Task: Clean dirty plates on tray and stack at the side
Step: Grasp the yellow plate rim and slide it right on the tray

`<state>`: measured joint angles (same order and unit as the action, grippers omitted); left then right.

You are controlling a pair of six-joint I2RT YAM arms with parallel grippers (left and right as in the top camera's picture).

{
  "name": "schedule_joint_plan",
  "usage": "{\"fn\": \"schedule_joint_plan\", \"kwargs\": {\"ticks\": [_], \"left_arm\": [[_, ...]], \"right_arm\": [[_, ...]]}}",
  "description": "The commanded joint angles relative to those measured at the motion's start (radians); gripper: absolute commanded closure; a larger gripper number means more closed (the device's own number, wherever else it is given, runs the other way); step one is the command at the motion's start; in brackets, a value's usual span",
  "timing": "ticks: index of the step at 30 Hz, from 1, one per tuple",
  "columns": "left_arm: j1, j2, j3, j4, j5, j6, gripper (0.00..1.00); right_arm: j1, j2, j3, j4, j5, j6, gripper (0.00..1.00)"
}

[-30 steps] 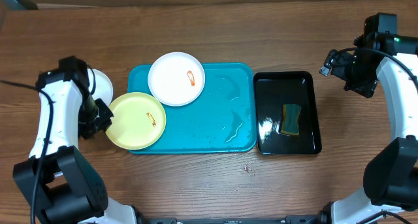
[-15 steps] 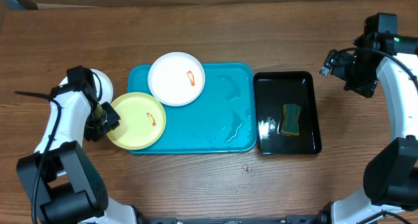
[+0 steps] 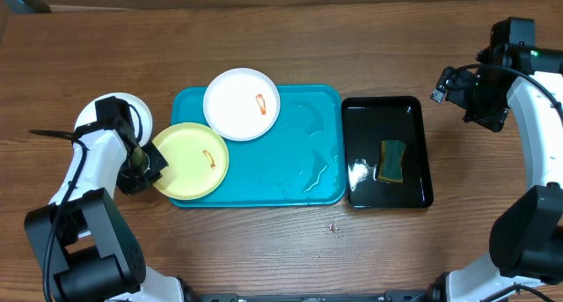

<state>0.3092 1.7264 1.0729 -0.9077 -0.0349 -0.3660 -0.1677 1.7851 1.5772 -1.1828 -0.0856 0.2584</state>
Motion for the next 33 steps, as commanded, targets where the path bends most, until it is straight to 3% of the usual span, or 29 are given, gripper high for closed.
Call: {"fn": "schedule_joint_plan", "kwargs": {"ticks": [1,10,17,29,33], "left_arm": [[-0.003,0.003,-0.002,-0.037,0.112,0.054,0.96],[-0.029,-0.032,0.009,-0.167,0.185,0.097,0.96],[-0.138,-0.07,0.01,-0.159,0.291,0.13,0.96],[-0.488,-0.069,0.009,0.09,0.286,-0.007,0.96],[-0.555,-0.068,0.009,0.182,0.224,-0.021,0.96]], "right_arm": [[-0.001,-0.01,0.006,0.003,0.006,0.001,0.0],[-0.001,-0.01,0.006,0.003,0.006,0.001,0.0],[-0.001,-0.01,0.006,0.003,0.006,0.001,0.0],[-0.001,-0.01,0.006,0.003,0.006,0.001,0.0],[-0.001,-0.01,0.006,0.003,0.006,0.001,0.0]]}}
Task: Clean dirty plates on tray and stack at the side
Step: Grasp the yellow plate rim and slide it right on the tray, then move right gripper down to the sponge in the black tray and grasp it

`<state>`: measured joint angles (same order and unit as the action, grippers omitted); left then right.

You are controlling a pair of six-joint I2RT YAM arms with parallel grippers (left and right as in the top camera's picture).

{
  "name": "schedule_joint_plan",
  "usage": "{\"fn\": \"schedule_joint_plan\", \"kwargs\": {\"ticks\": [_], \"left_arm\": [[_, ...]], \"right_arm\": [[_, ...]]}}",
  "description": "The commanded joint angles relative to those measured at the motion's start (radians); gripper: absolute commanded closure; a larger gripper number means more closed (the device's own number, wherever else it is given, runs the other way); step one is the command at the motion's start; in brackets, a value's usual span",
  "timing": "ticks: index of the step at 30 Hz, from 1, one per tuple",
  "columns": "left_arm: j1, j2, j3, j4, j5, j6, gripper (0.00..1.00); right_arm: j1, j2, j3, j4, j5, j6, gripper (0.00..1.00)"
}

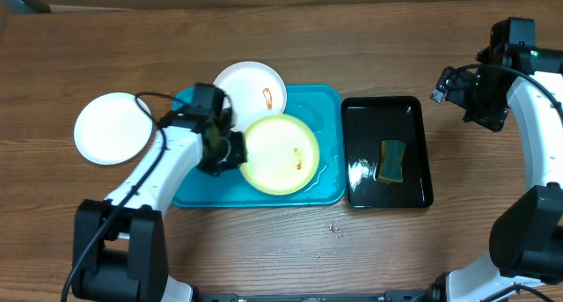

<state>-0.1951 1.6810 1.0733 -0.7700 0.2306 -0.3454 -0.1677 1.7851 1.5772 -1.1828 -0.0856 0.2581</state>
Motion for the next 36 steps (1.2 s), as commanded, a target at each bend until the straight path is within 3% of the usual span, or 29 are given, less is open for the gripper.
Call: {"fn": "schedule_joint_plan", "kwargs": {"ticks": [1,7,10,17,18,29,36], "left_arm": [[-0.068,-0.021,0.009,0.062,-0.078,-0.051,0.96],[-0.141,-0.019,0.008,0.092,-0.156,-0.081,0.94],[-0.148,-0.019,0.008,0.089,-0.155,-0.082,0.87],[-0.145,-0.019,0.008,0.062,-0.162,-0.095,0.53],[-0.144,-0.019,0.008,0.067,-0.171,-0.087,0.52],[-0.146,-0.018,-0.01,0.133,-0.19,-0.028,0.58],[-0.146,-0.017,-0.095,0.289,-0.185,-0.029,0.58]], "right_arm": [[-0.001,-0.01,0.006,0.003,0.006,0.001,0.0],[-0.001,-0.01,0.006,0.003,0.006,0.001,0.0],[-0.001,-0.01,0.006,0.003,0.006,0.001,0.0],[-0.001,-0.01,0.006,0.003,0.006,0.001,0.0],[-0.001,-0.01,0.006,0.003,0.006,0.001,0.0],[-0.001,-0.01,0.006,0.003,0.006,0.001,0.0],[-0.001,-0.01,0.006,0.003,0.006,0.001,0.0]]}}
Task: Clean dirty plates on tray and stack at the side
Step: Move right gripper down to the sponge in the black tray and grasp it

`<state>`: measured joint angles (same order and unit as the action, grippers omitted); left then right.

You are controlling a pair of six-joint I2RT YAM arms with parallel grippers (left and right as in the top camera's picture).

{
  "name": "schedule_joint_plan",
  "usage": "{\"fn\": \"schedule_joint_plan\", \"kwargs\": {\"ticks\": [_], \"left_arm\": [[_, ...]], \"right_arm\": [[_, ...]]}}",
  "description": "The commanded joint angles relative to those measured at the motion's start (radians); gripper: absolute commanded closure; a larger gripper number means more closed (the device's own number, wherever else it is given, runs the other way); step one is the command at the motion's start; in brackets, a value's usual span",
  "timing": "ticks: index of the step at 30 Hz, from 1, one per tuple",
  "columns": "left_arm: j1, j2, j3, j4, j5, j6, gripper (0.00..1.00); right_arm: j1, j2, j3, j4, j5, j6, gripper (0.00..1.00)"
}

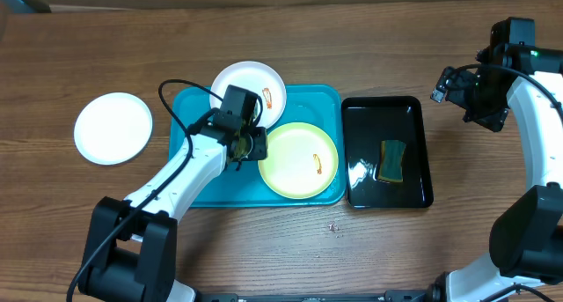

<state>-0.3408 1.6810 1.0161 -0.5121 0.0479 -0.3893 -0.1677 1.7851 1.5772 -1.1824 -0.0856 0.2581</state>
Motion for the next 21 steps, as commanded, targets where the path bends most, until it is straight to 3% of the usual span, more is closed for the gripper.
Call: {"fn": "schedule_joint_plan", "kwargs": {"ticks": [1,10,16,18,20,21], "left_arm": [[0.0,-0.017,-0.049,0.048,-0.003,0.015,0.59],[0.0,-0.017,-0.124,0.111,0.005,0.016,0.63],[0.0,-0.017,-0.124,0.136,0.061,0.016,0.73],[-0.002,-0.017,-0.124,0.136,0.06,0.016,0.73],[-0.002,-0.017,-0.124,0.137,0.06,0.015,0.73],[-0.002,-0.017,-0.124,0.136,0.06,0.016,0.74]], "right_arm": [[-0.001,-0.01,0.006,0.003,0.006,0.001,0.0],[-0.001,-0.01,0.006,0.127,-0.008,0.005,0.0],[0.0,-0.009,0.006,-0.001,-0.156,0.004,0.0],[0.014,-0.009,0.0,-0.028,-0.175,0.001,0.17],[0.042,-0.009,0.0,-0.056,-0.169,-0.025,0.43],[0.065,-0.009,0.0,-0.075,-0.164,-0.034,0.51]]}}
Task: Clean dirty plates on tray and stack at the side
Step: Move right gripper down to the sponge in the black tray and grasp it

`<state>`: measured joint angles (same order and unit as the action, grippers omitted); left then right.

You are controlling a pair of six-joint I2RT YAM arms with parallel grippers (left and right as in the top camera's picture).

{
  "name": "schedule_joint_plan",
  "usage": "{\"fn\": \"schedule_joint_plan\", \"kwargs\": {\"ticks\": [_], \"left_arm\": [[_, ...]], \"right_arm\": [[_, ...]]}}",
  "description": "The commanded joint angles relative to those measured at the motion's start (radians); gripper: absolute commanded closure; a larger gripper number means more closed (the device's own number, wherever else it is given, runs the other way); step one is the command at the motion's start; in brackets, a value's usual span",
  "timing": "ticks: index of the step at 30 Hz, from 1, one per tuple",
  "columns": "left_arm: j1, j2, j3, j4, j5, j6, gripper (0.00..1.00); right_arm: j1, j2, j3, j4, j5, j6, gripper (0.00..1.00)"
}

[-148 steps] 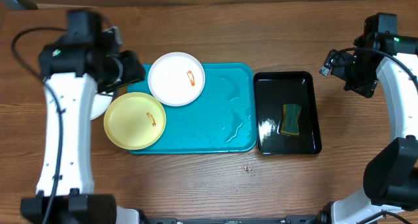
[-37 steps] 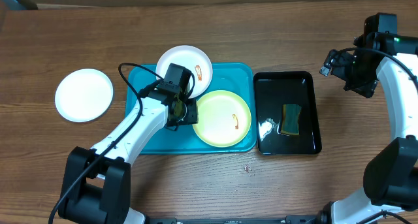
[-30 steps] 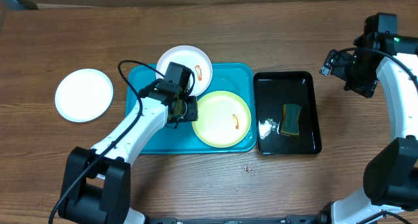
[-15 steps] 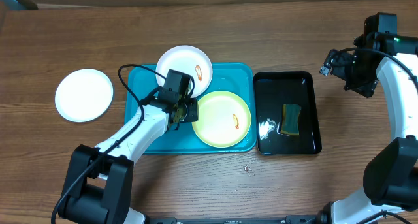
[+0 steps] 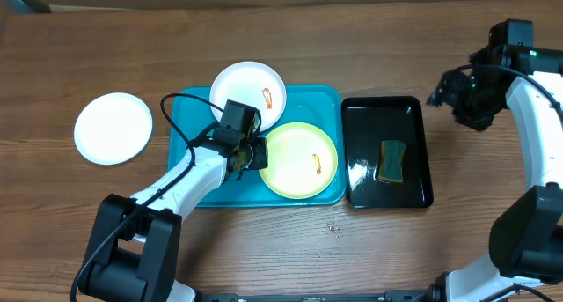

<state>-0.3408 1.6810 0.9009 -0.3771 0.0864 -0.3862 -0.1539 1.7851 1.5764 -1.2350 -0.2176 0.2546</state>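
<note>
A yellow plate (image 5: 301,159) with an orange smear lies on the right half of the teal tray (image 5: 195,189). My left gripper (image 5: 255,154) is at the plate's left rim, shut on it. A white plate (image 5: 249,91) with an orange smear rests over the tray's top left edge. A clean white plate (image 5: 113,128) lies on the table to the left. My right gripper (image 5: 442,91) hangs above the table, beyond the black tray's top right corner. Its fingers are too dark and small to read.
A black tray (image 5: 359,117) with water in it stands right of the teal tray and holds a green-and-yellow sponge (image 5: 393,160). Water drops lie on the teal tray's bare part. The left arm's cable loops over the tray's left side.
The left gripper has shifted slightly toward the front along the yellow plate's rim, while the plate lies where it did. The right gripper has turned and moved a little to the left.
The left gripper first held the yellow plate at the tray's left edge, covering the clean white plate. Then the plate was mid-tray, then on the right half, where it lies now. The right arm stayed put until its small shift just now.
</note>
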Motion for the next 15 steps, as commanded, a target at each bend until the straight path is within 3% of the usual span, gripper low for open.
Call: {"fn": "schedule_joint_plan", "kwargs": {"ticks": [1,4,9,15], "left_arm": [[-0.002,-0.017,-0.01,0.0,0.021,0.013,0.77],[-0.002,-0.017,-0.016,-0.002,0.021,0.012,0.79],[-0.002,-0.017,-0.018,-0.011,0.022,0.012,0.73],[-0.019,-0.017,-0.024,-0.006,0.022,0.012,0.78]], "right_arm": [[0.072,-0.009,0.0,-0.037,-0.024,-0.031,0.55],[0.165,-0.008,0.0,-0.081,0.053,-0.018,0.55],[0.318,-0.007,-0.006,-0.159,0.271,0.077,0.44],[0.406,-0.007,-0.026,-0.177,0.299,0.091,0.39]]}}
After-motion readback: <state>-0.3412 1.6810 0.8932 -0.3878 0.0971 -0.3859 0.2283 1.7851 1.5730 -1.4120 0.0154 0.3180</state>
